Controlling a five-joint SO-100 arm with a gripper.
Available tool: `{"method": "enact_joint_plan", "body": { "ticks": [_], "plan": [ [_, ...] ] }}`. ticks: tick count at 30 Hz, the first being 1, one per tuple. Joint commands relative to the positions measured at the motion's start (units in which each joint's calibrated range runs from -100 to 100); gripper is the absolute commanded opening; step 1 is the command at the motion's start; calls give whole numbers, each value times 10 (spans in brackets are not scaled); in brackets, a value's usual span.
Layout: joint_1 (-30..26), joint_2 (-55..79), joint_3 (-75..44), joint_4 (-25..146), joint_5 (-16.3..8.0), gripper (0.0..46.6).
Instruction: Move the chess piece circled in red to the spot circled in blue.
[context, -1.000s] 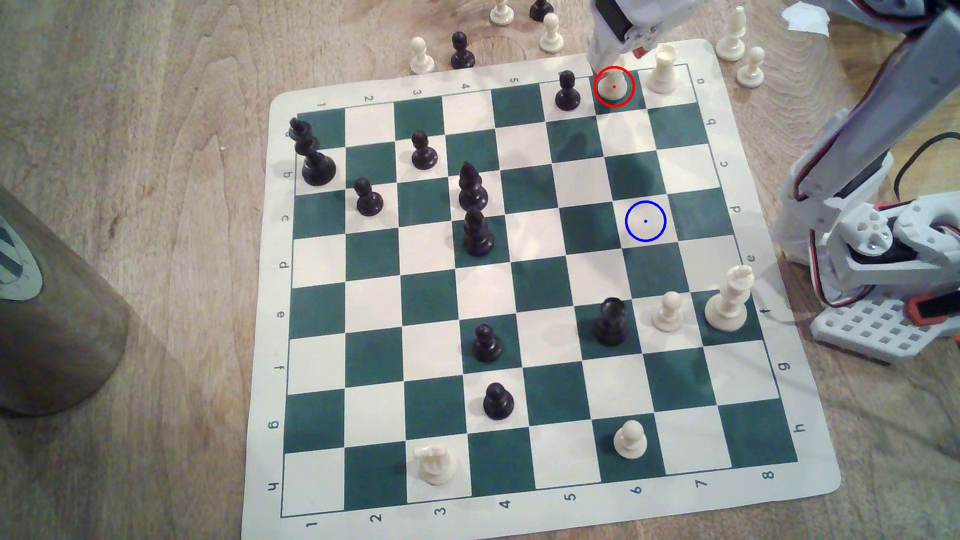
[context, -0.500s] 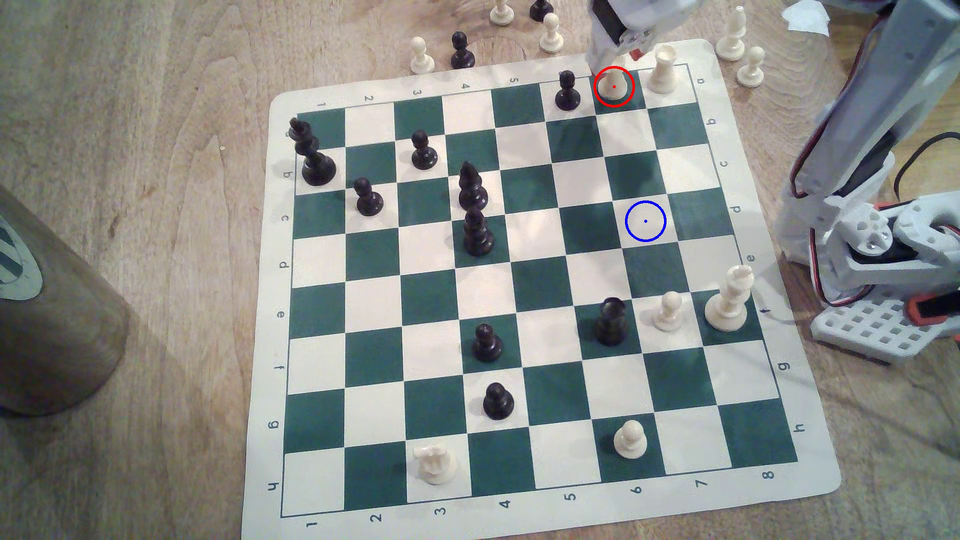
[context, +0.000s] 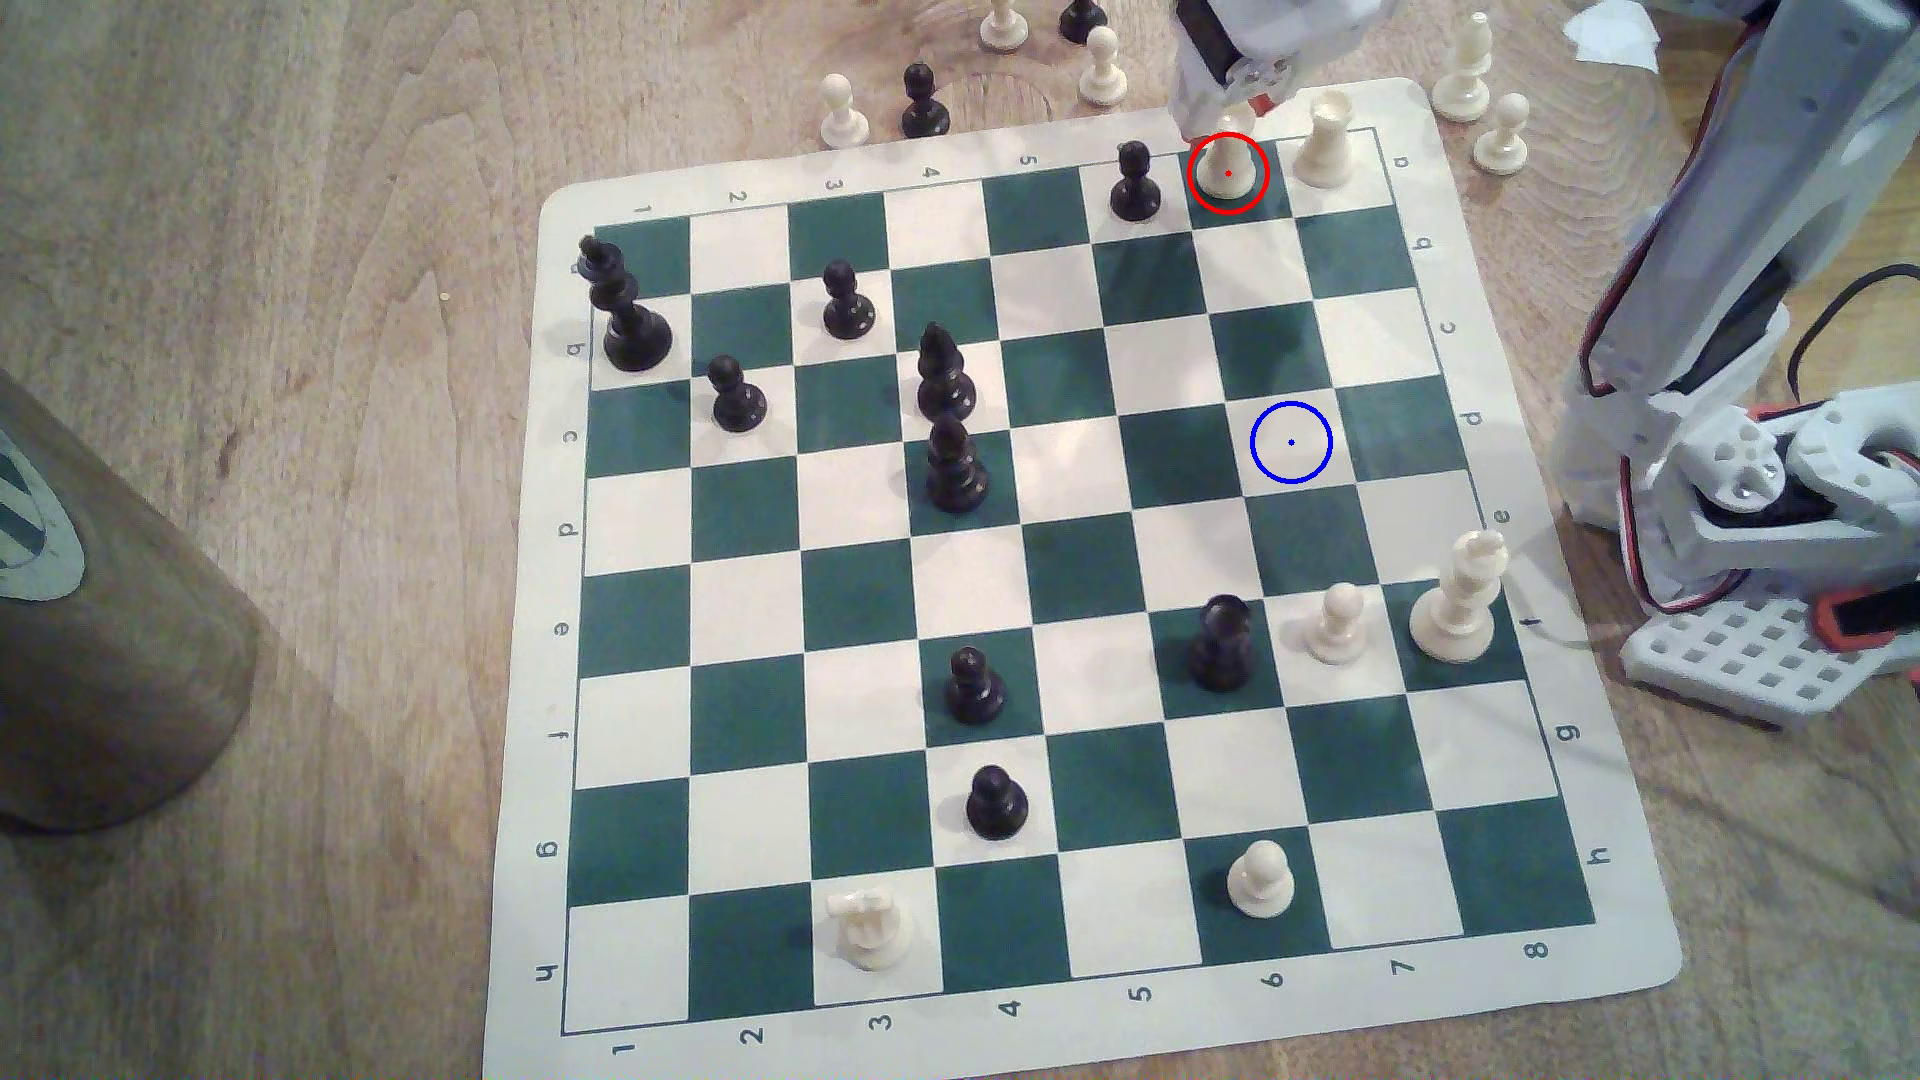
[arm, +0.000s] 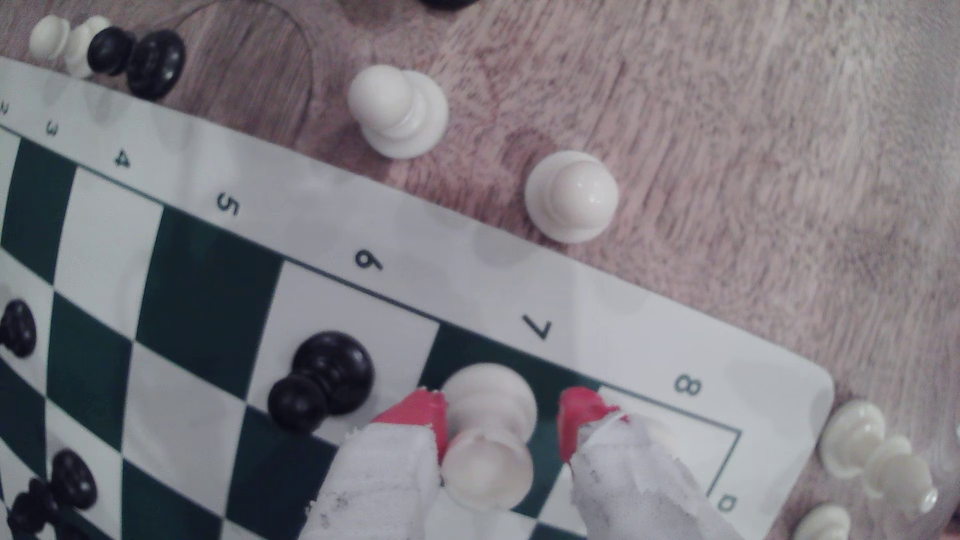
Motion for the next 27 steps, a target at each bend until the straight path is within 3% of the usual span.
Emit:
{"method": "enact_joint_plan", "body": {
  "ticks": [1,6,17,19,21,27],
  "plan": [
    [-9,-9,-41,-5,-3,118],
    [-18,-12,-36,-1,-6,135],
    [-21,-10,-30,8,-2,123],
    [-21,-9,-28,8,0,111],
    [-21,-8,-27,12,1,3],
    [-20,-9,-26,12,1,2]
  ]
}}
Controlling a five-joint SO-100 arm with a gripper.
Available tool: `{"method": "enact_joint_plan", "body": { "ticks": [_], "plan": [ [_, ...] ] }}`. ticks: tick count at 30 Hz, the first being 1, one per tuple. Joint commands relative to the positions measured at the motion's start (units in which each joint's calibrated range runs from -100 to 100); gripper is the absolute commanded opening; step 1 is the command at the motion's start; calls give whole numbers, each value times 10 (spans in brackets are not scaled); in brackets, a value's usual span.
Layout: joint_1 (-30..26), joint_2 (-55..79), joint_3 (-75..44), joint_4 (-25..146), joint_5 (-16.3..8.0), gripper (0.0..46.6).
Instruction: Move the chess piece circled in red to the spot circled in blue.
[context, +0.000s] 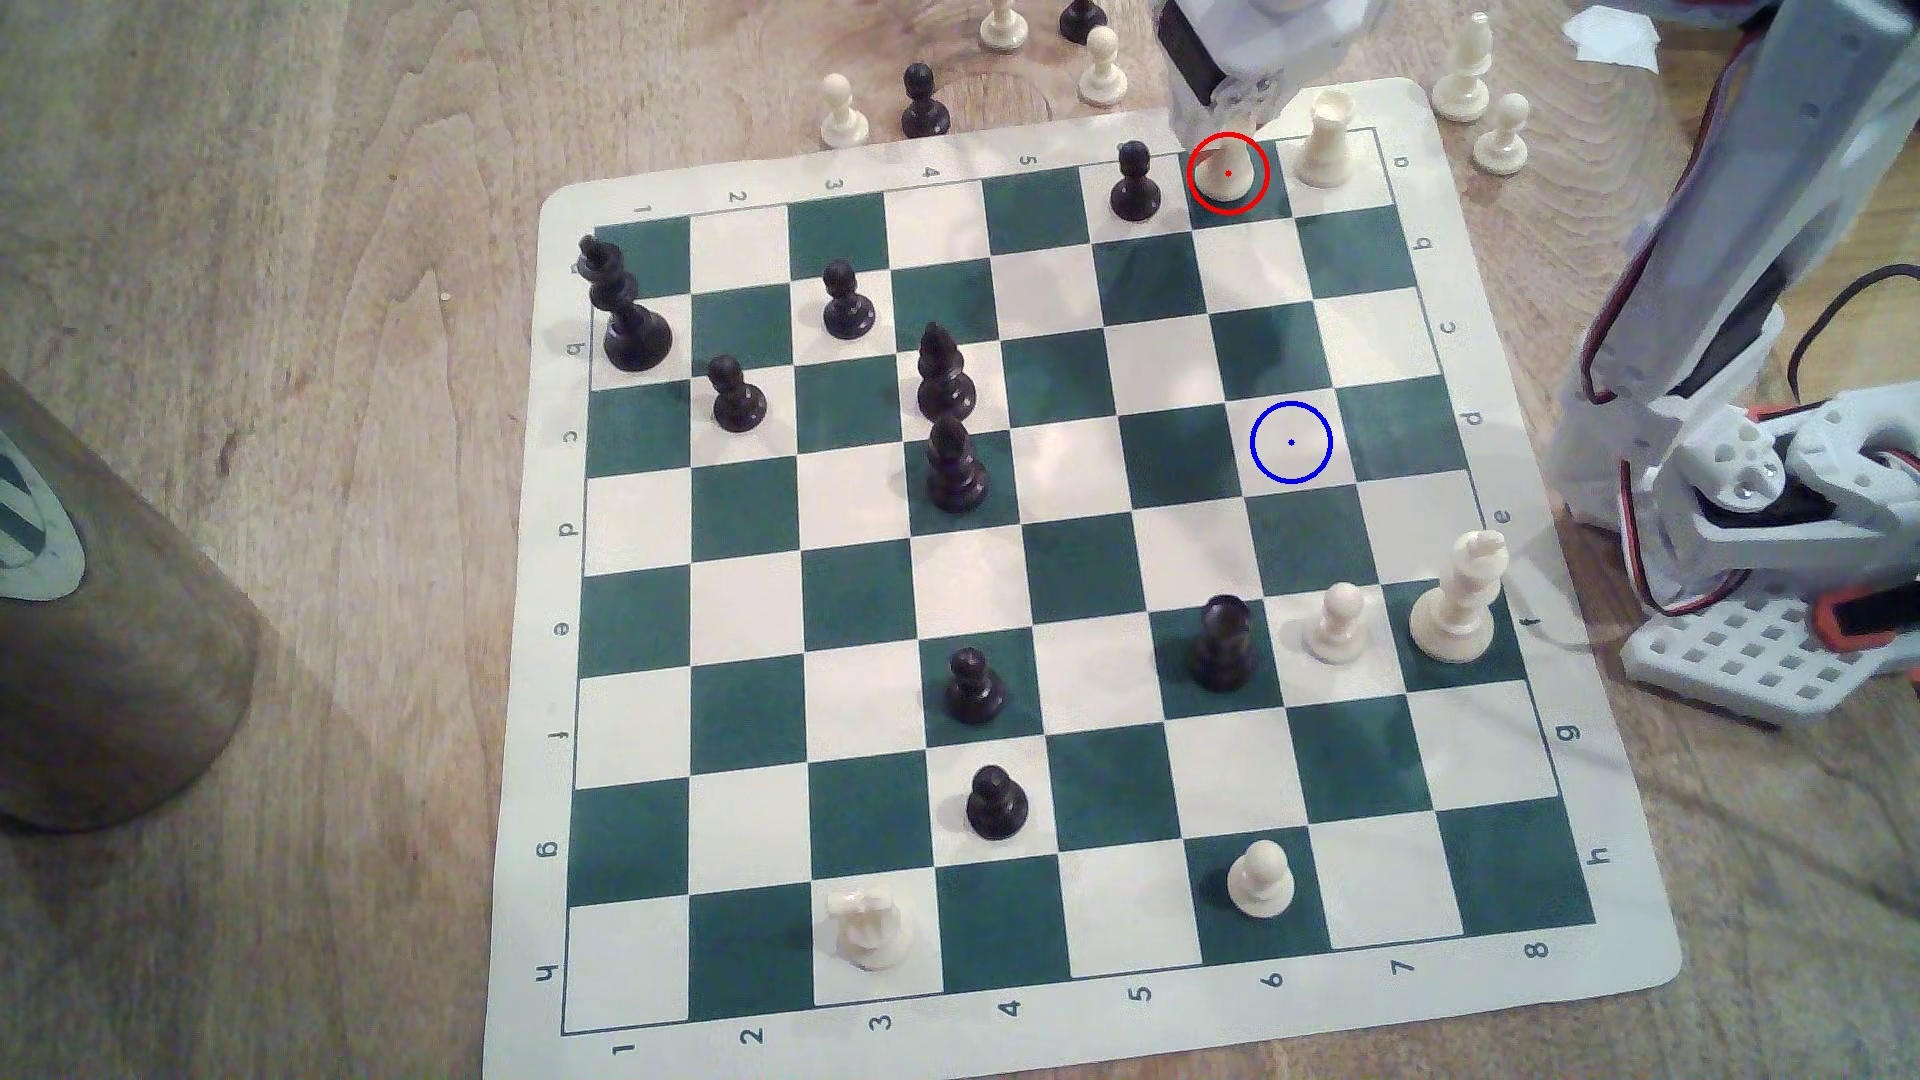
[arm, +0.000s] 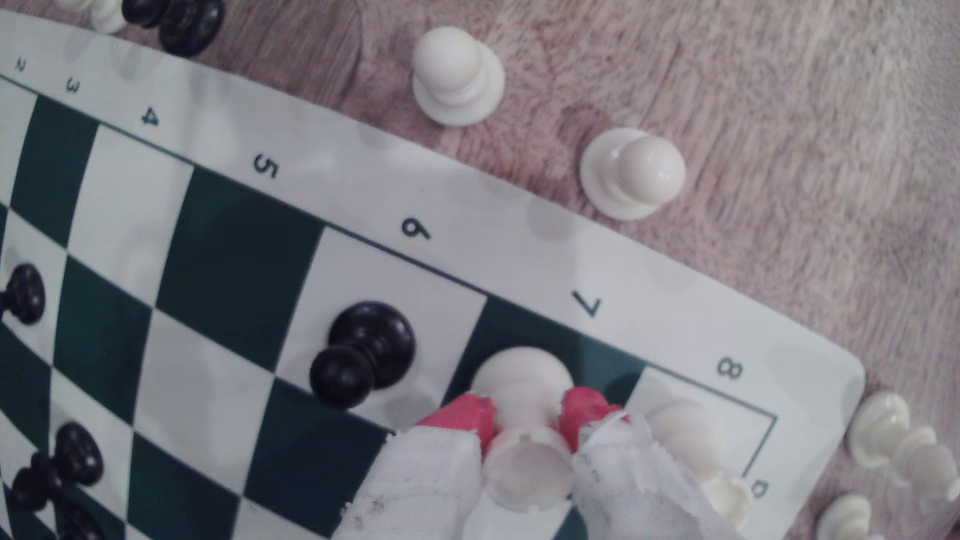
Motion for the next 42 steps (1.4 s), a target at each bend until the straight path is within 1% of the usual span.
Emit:
{"method": "enact_joint_plan", "body": {
  "ticks": [1,9,18,23,27,28,33,40,42],
  "plan": [
    [3,-9,-26,1,3,2],
    [5,-52,-21,16,6,2],
    [-14,-134,-11,72,3,2],
    [-49,-206,11,151,-1,2],
    [-79,-273,61,183,-9,2],
    [-96,-304,85,198,-14,2],
    [-146,-374,130,252,-27,2],
    [-174,-423,185,272,-32,2],
    [-190,-440,216,268,-37,2]
  ]
}}
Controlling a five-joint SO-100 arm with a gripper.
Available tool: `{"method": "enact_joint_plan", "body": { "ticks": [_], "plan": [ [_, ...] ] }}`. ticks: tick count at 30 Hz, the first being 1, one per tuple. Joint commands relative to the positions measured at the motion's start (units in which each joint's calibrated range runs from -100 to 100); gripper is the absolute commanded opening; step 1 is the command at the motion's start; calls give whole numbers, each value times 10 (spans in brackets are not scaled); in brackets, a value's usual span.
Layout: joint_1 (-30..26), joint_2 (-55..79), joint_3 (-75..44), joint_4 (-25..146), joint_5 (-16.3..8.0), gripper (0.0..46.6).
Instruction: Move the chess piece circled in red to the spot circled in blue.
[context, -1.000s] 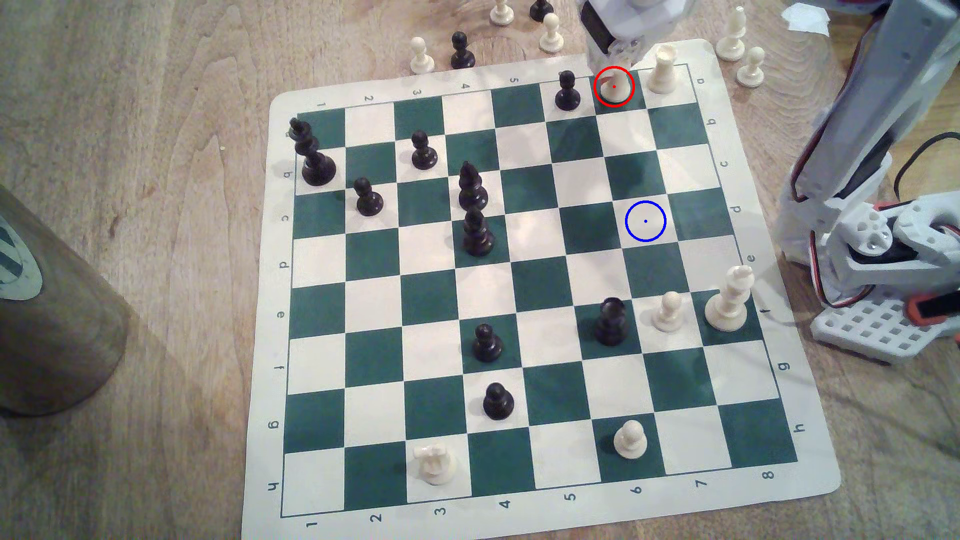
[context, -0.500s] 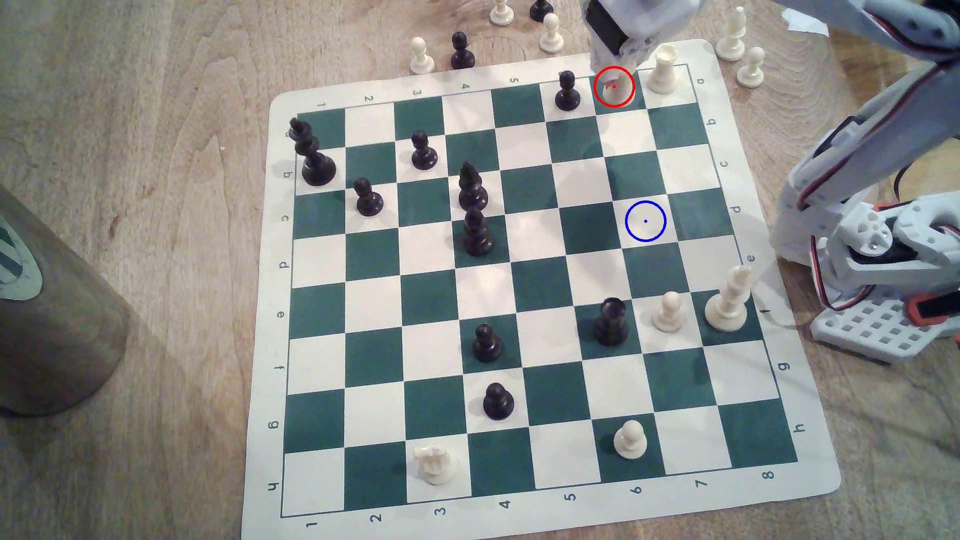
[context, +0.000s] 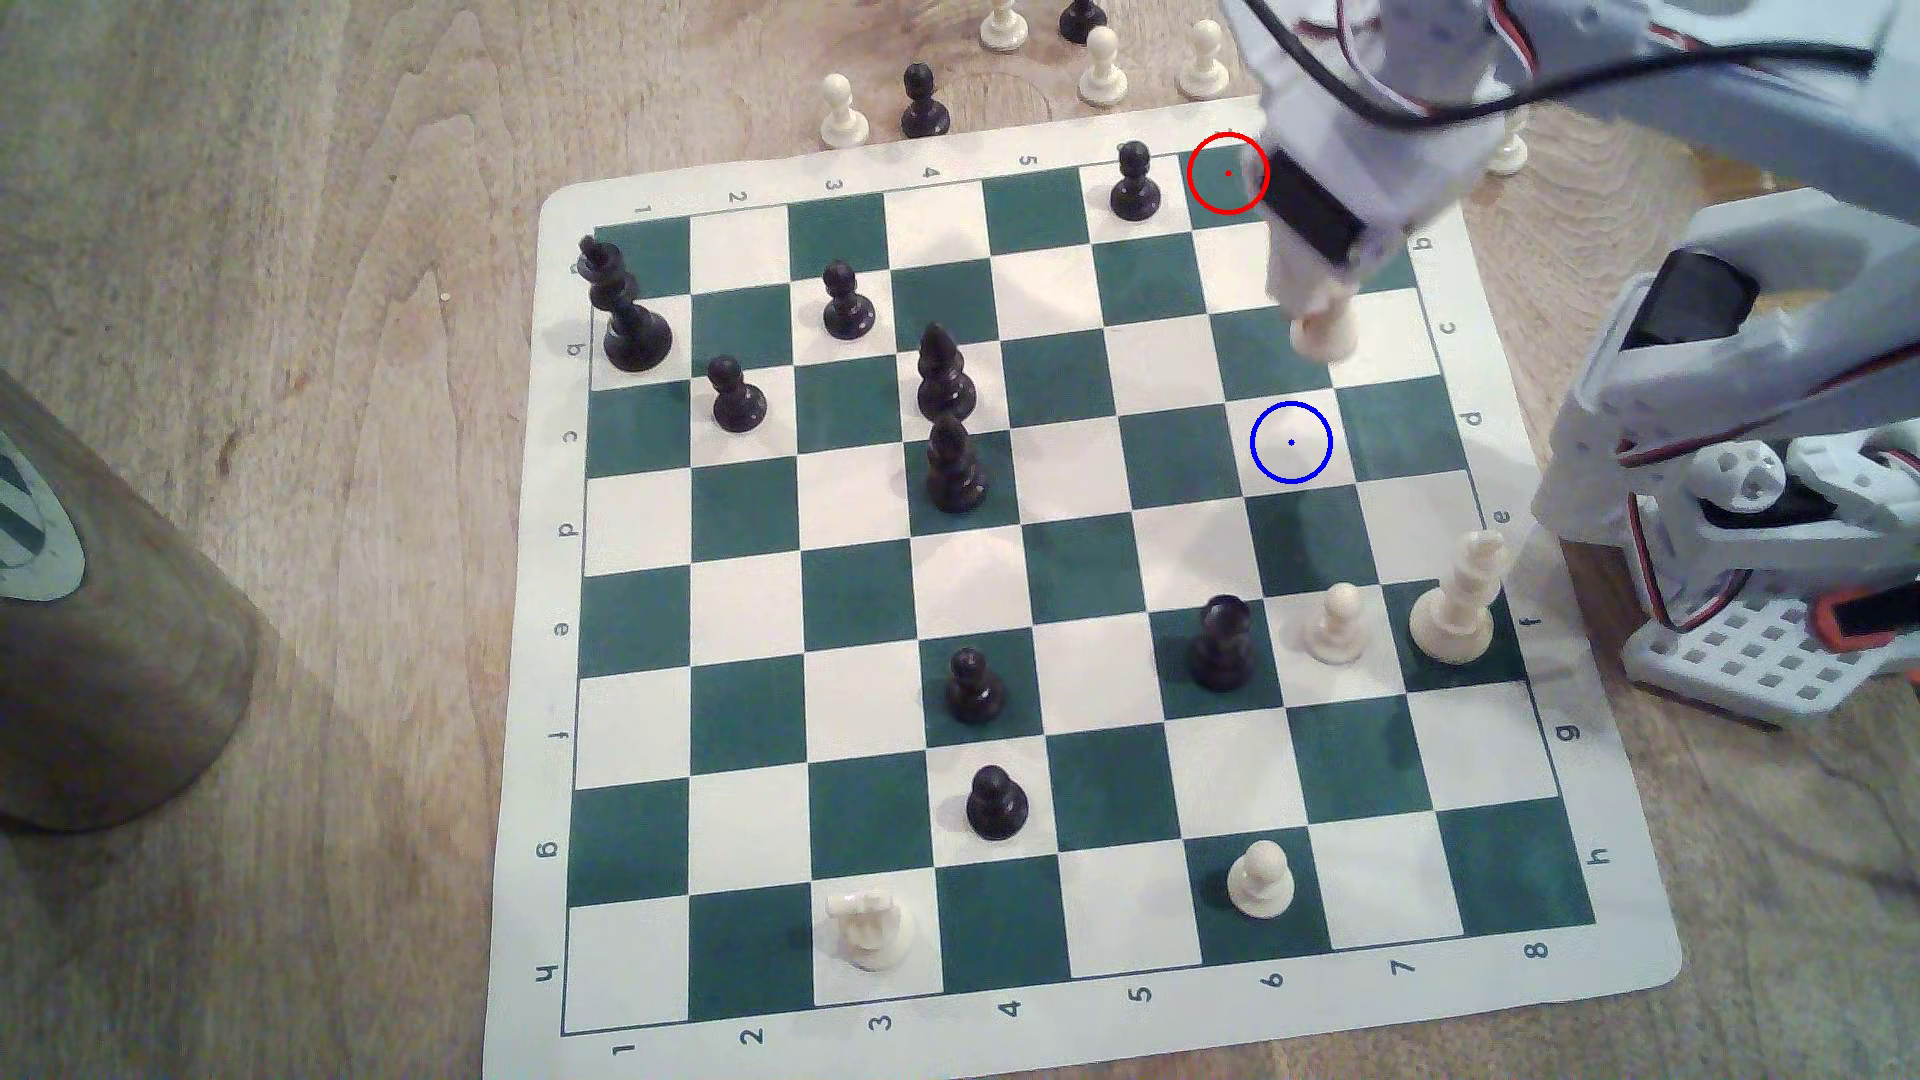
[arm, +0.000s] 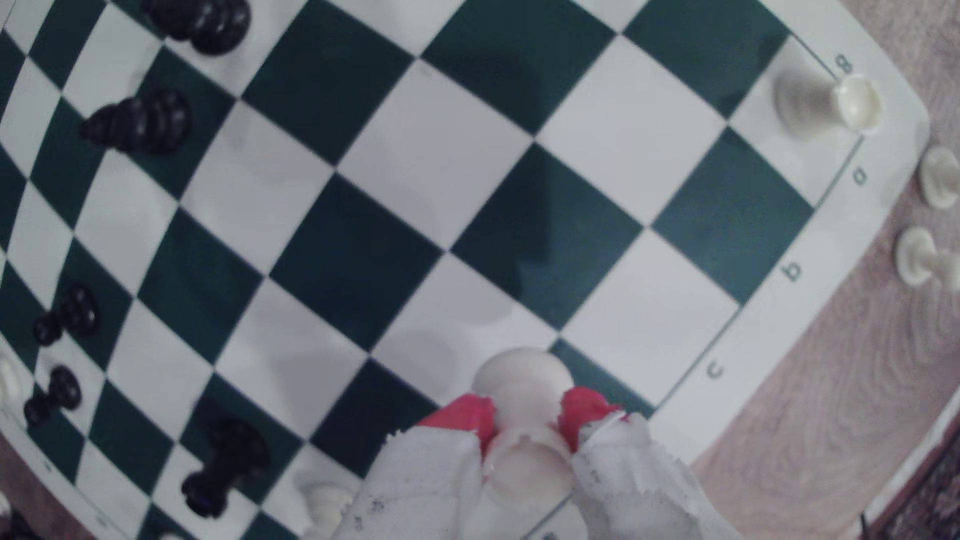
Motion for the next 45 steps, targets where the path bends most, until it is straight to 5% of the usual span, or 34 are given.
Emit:
{"method": "enact_joint_plan", "body": {
  "ticks": [1,11,45],
  "plan": [
    [-25,-46,36,-2,-6,2],
    [-59,-82,131,-66,-14,2],
    [-59,22,152,-181,-15,2]
  ]
}}
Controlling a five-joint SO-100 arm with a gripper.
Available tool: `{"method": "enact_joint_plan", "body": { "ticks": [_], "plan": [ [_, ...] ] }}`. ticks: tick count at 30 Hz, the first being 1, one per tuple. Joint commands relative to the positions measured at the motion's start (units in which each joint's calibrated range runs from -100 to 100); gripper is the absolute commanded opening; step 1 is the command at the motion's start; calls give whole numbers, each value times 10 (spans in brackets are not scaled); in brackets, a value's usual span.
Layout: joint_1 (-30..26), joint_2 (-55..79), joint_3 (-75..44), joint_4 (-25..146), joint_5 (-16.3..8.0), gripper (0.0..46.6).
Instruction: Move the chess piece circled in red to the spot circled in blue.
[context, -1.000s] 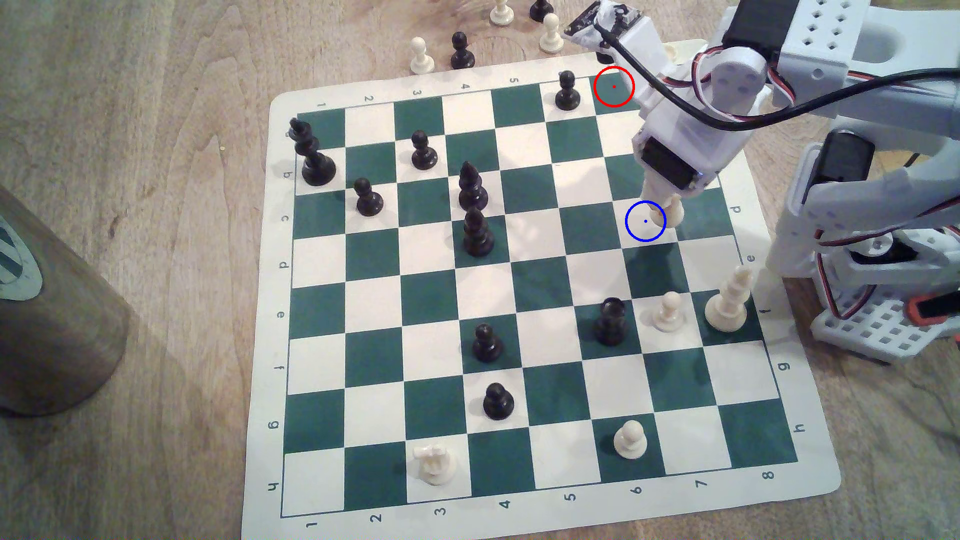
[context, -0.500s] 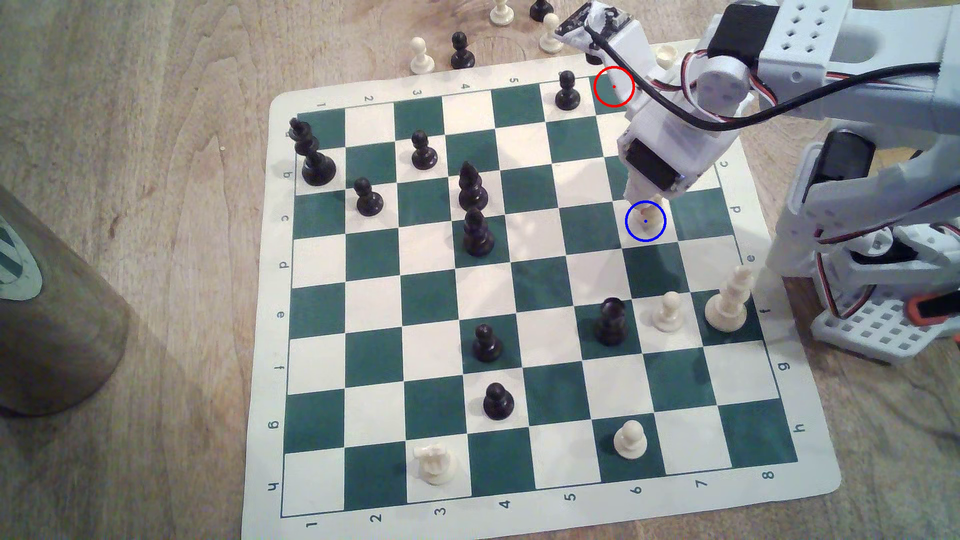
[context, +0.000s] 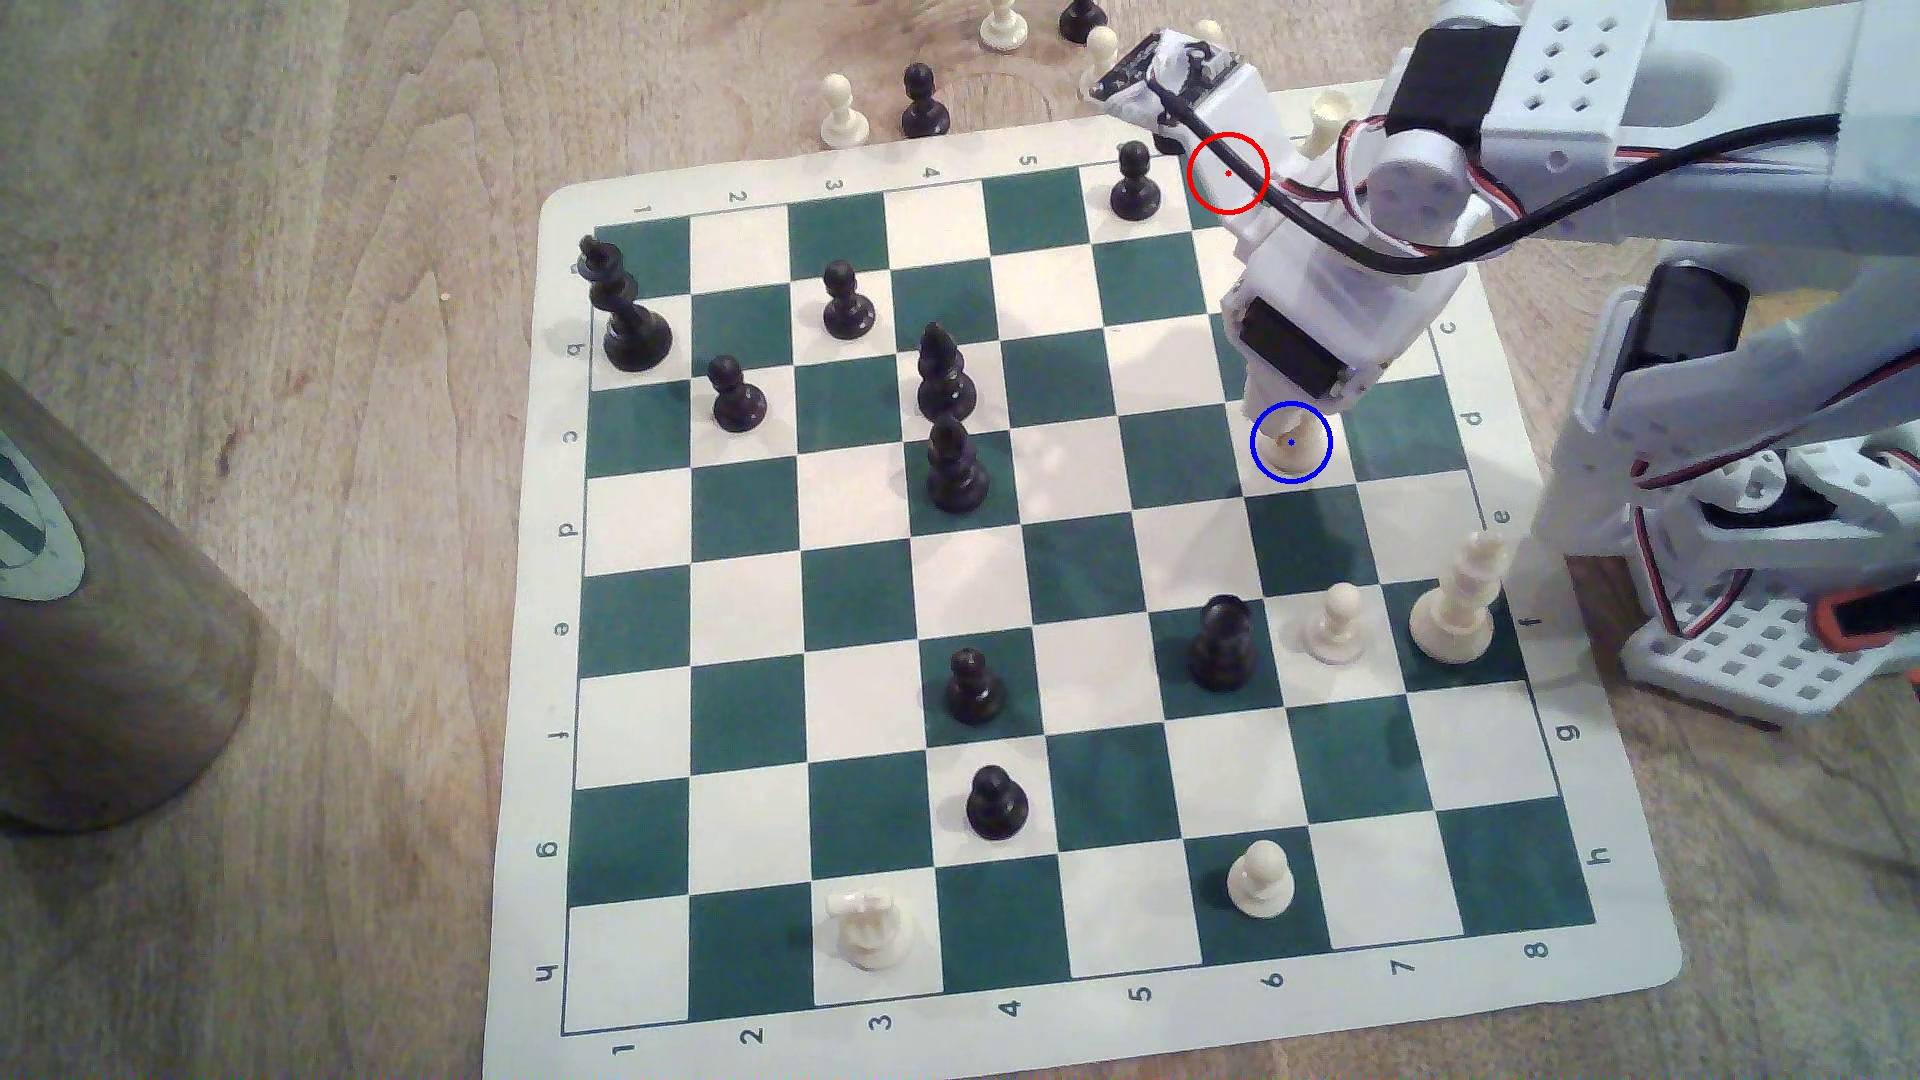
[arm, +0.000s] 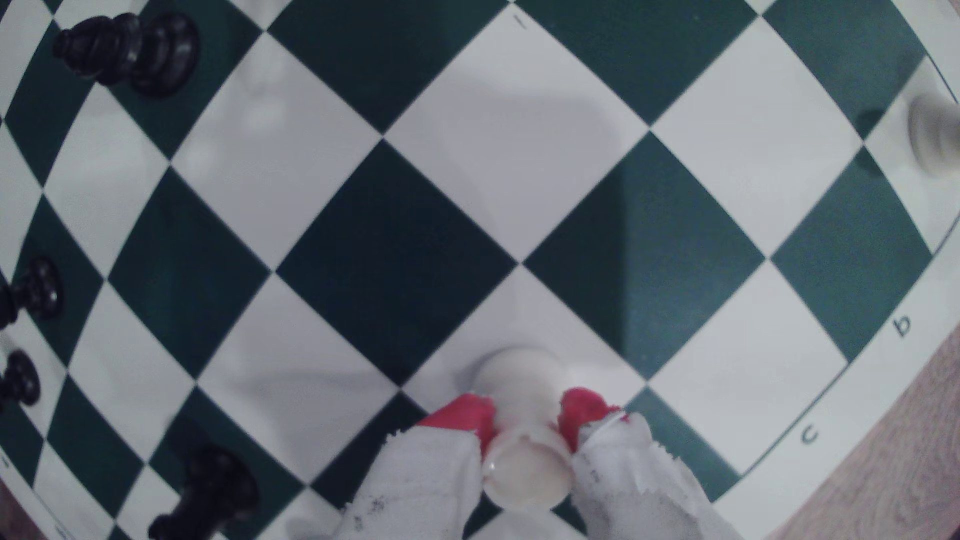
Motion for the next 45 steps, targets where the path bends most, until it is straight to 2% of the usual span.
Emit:
{"method": "enact_joint_plan", "body": {
  "ticks": [1,6,12,25,37,45],
  "plan": [
    [2,4,-7,-10,-1,2],
    [2,8,1,-20,-1,8],
    [3,10,9,-21,2,62],
    [1,-9,11,18,17,136],
    [-24,-93,-8,120,17,138],
    [-35,-146,-83,246,20,129]
  ]
}}
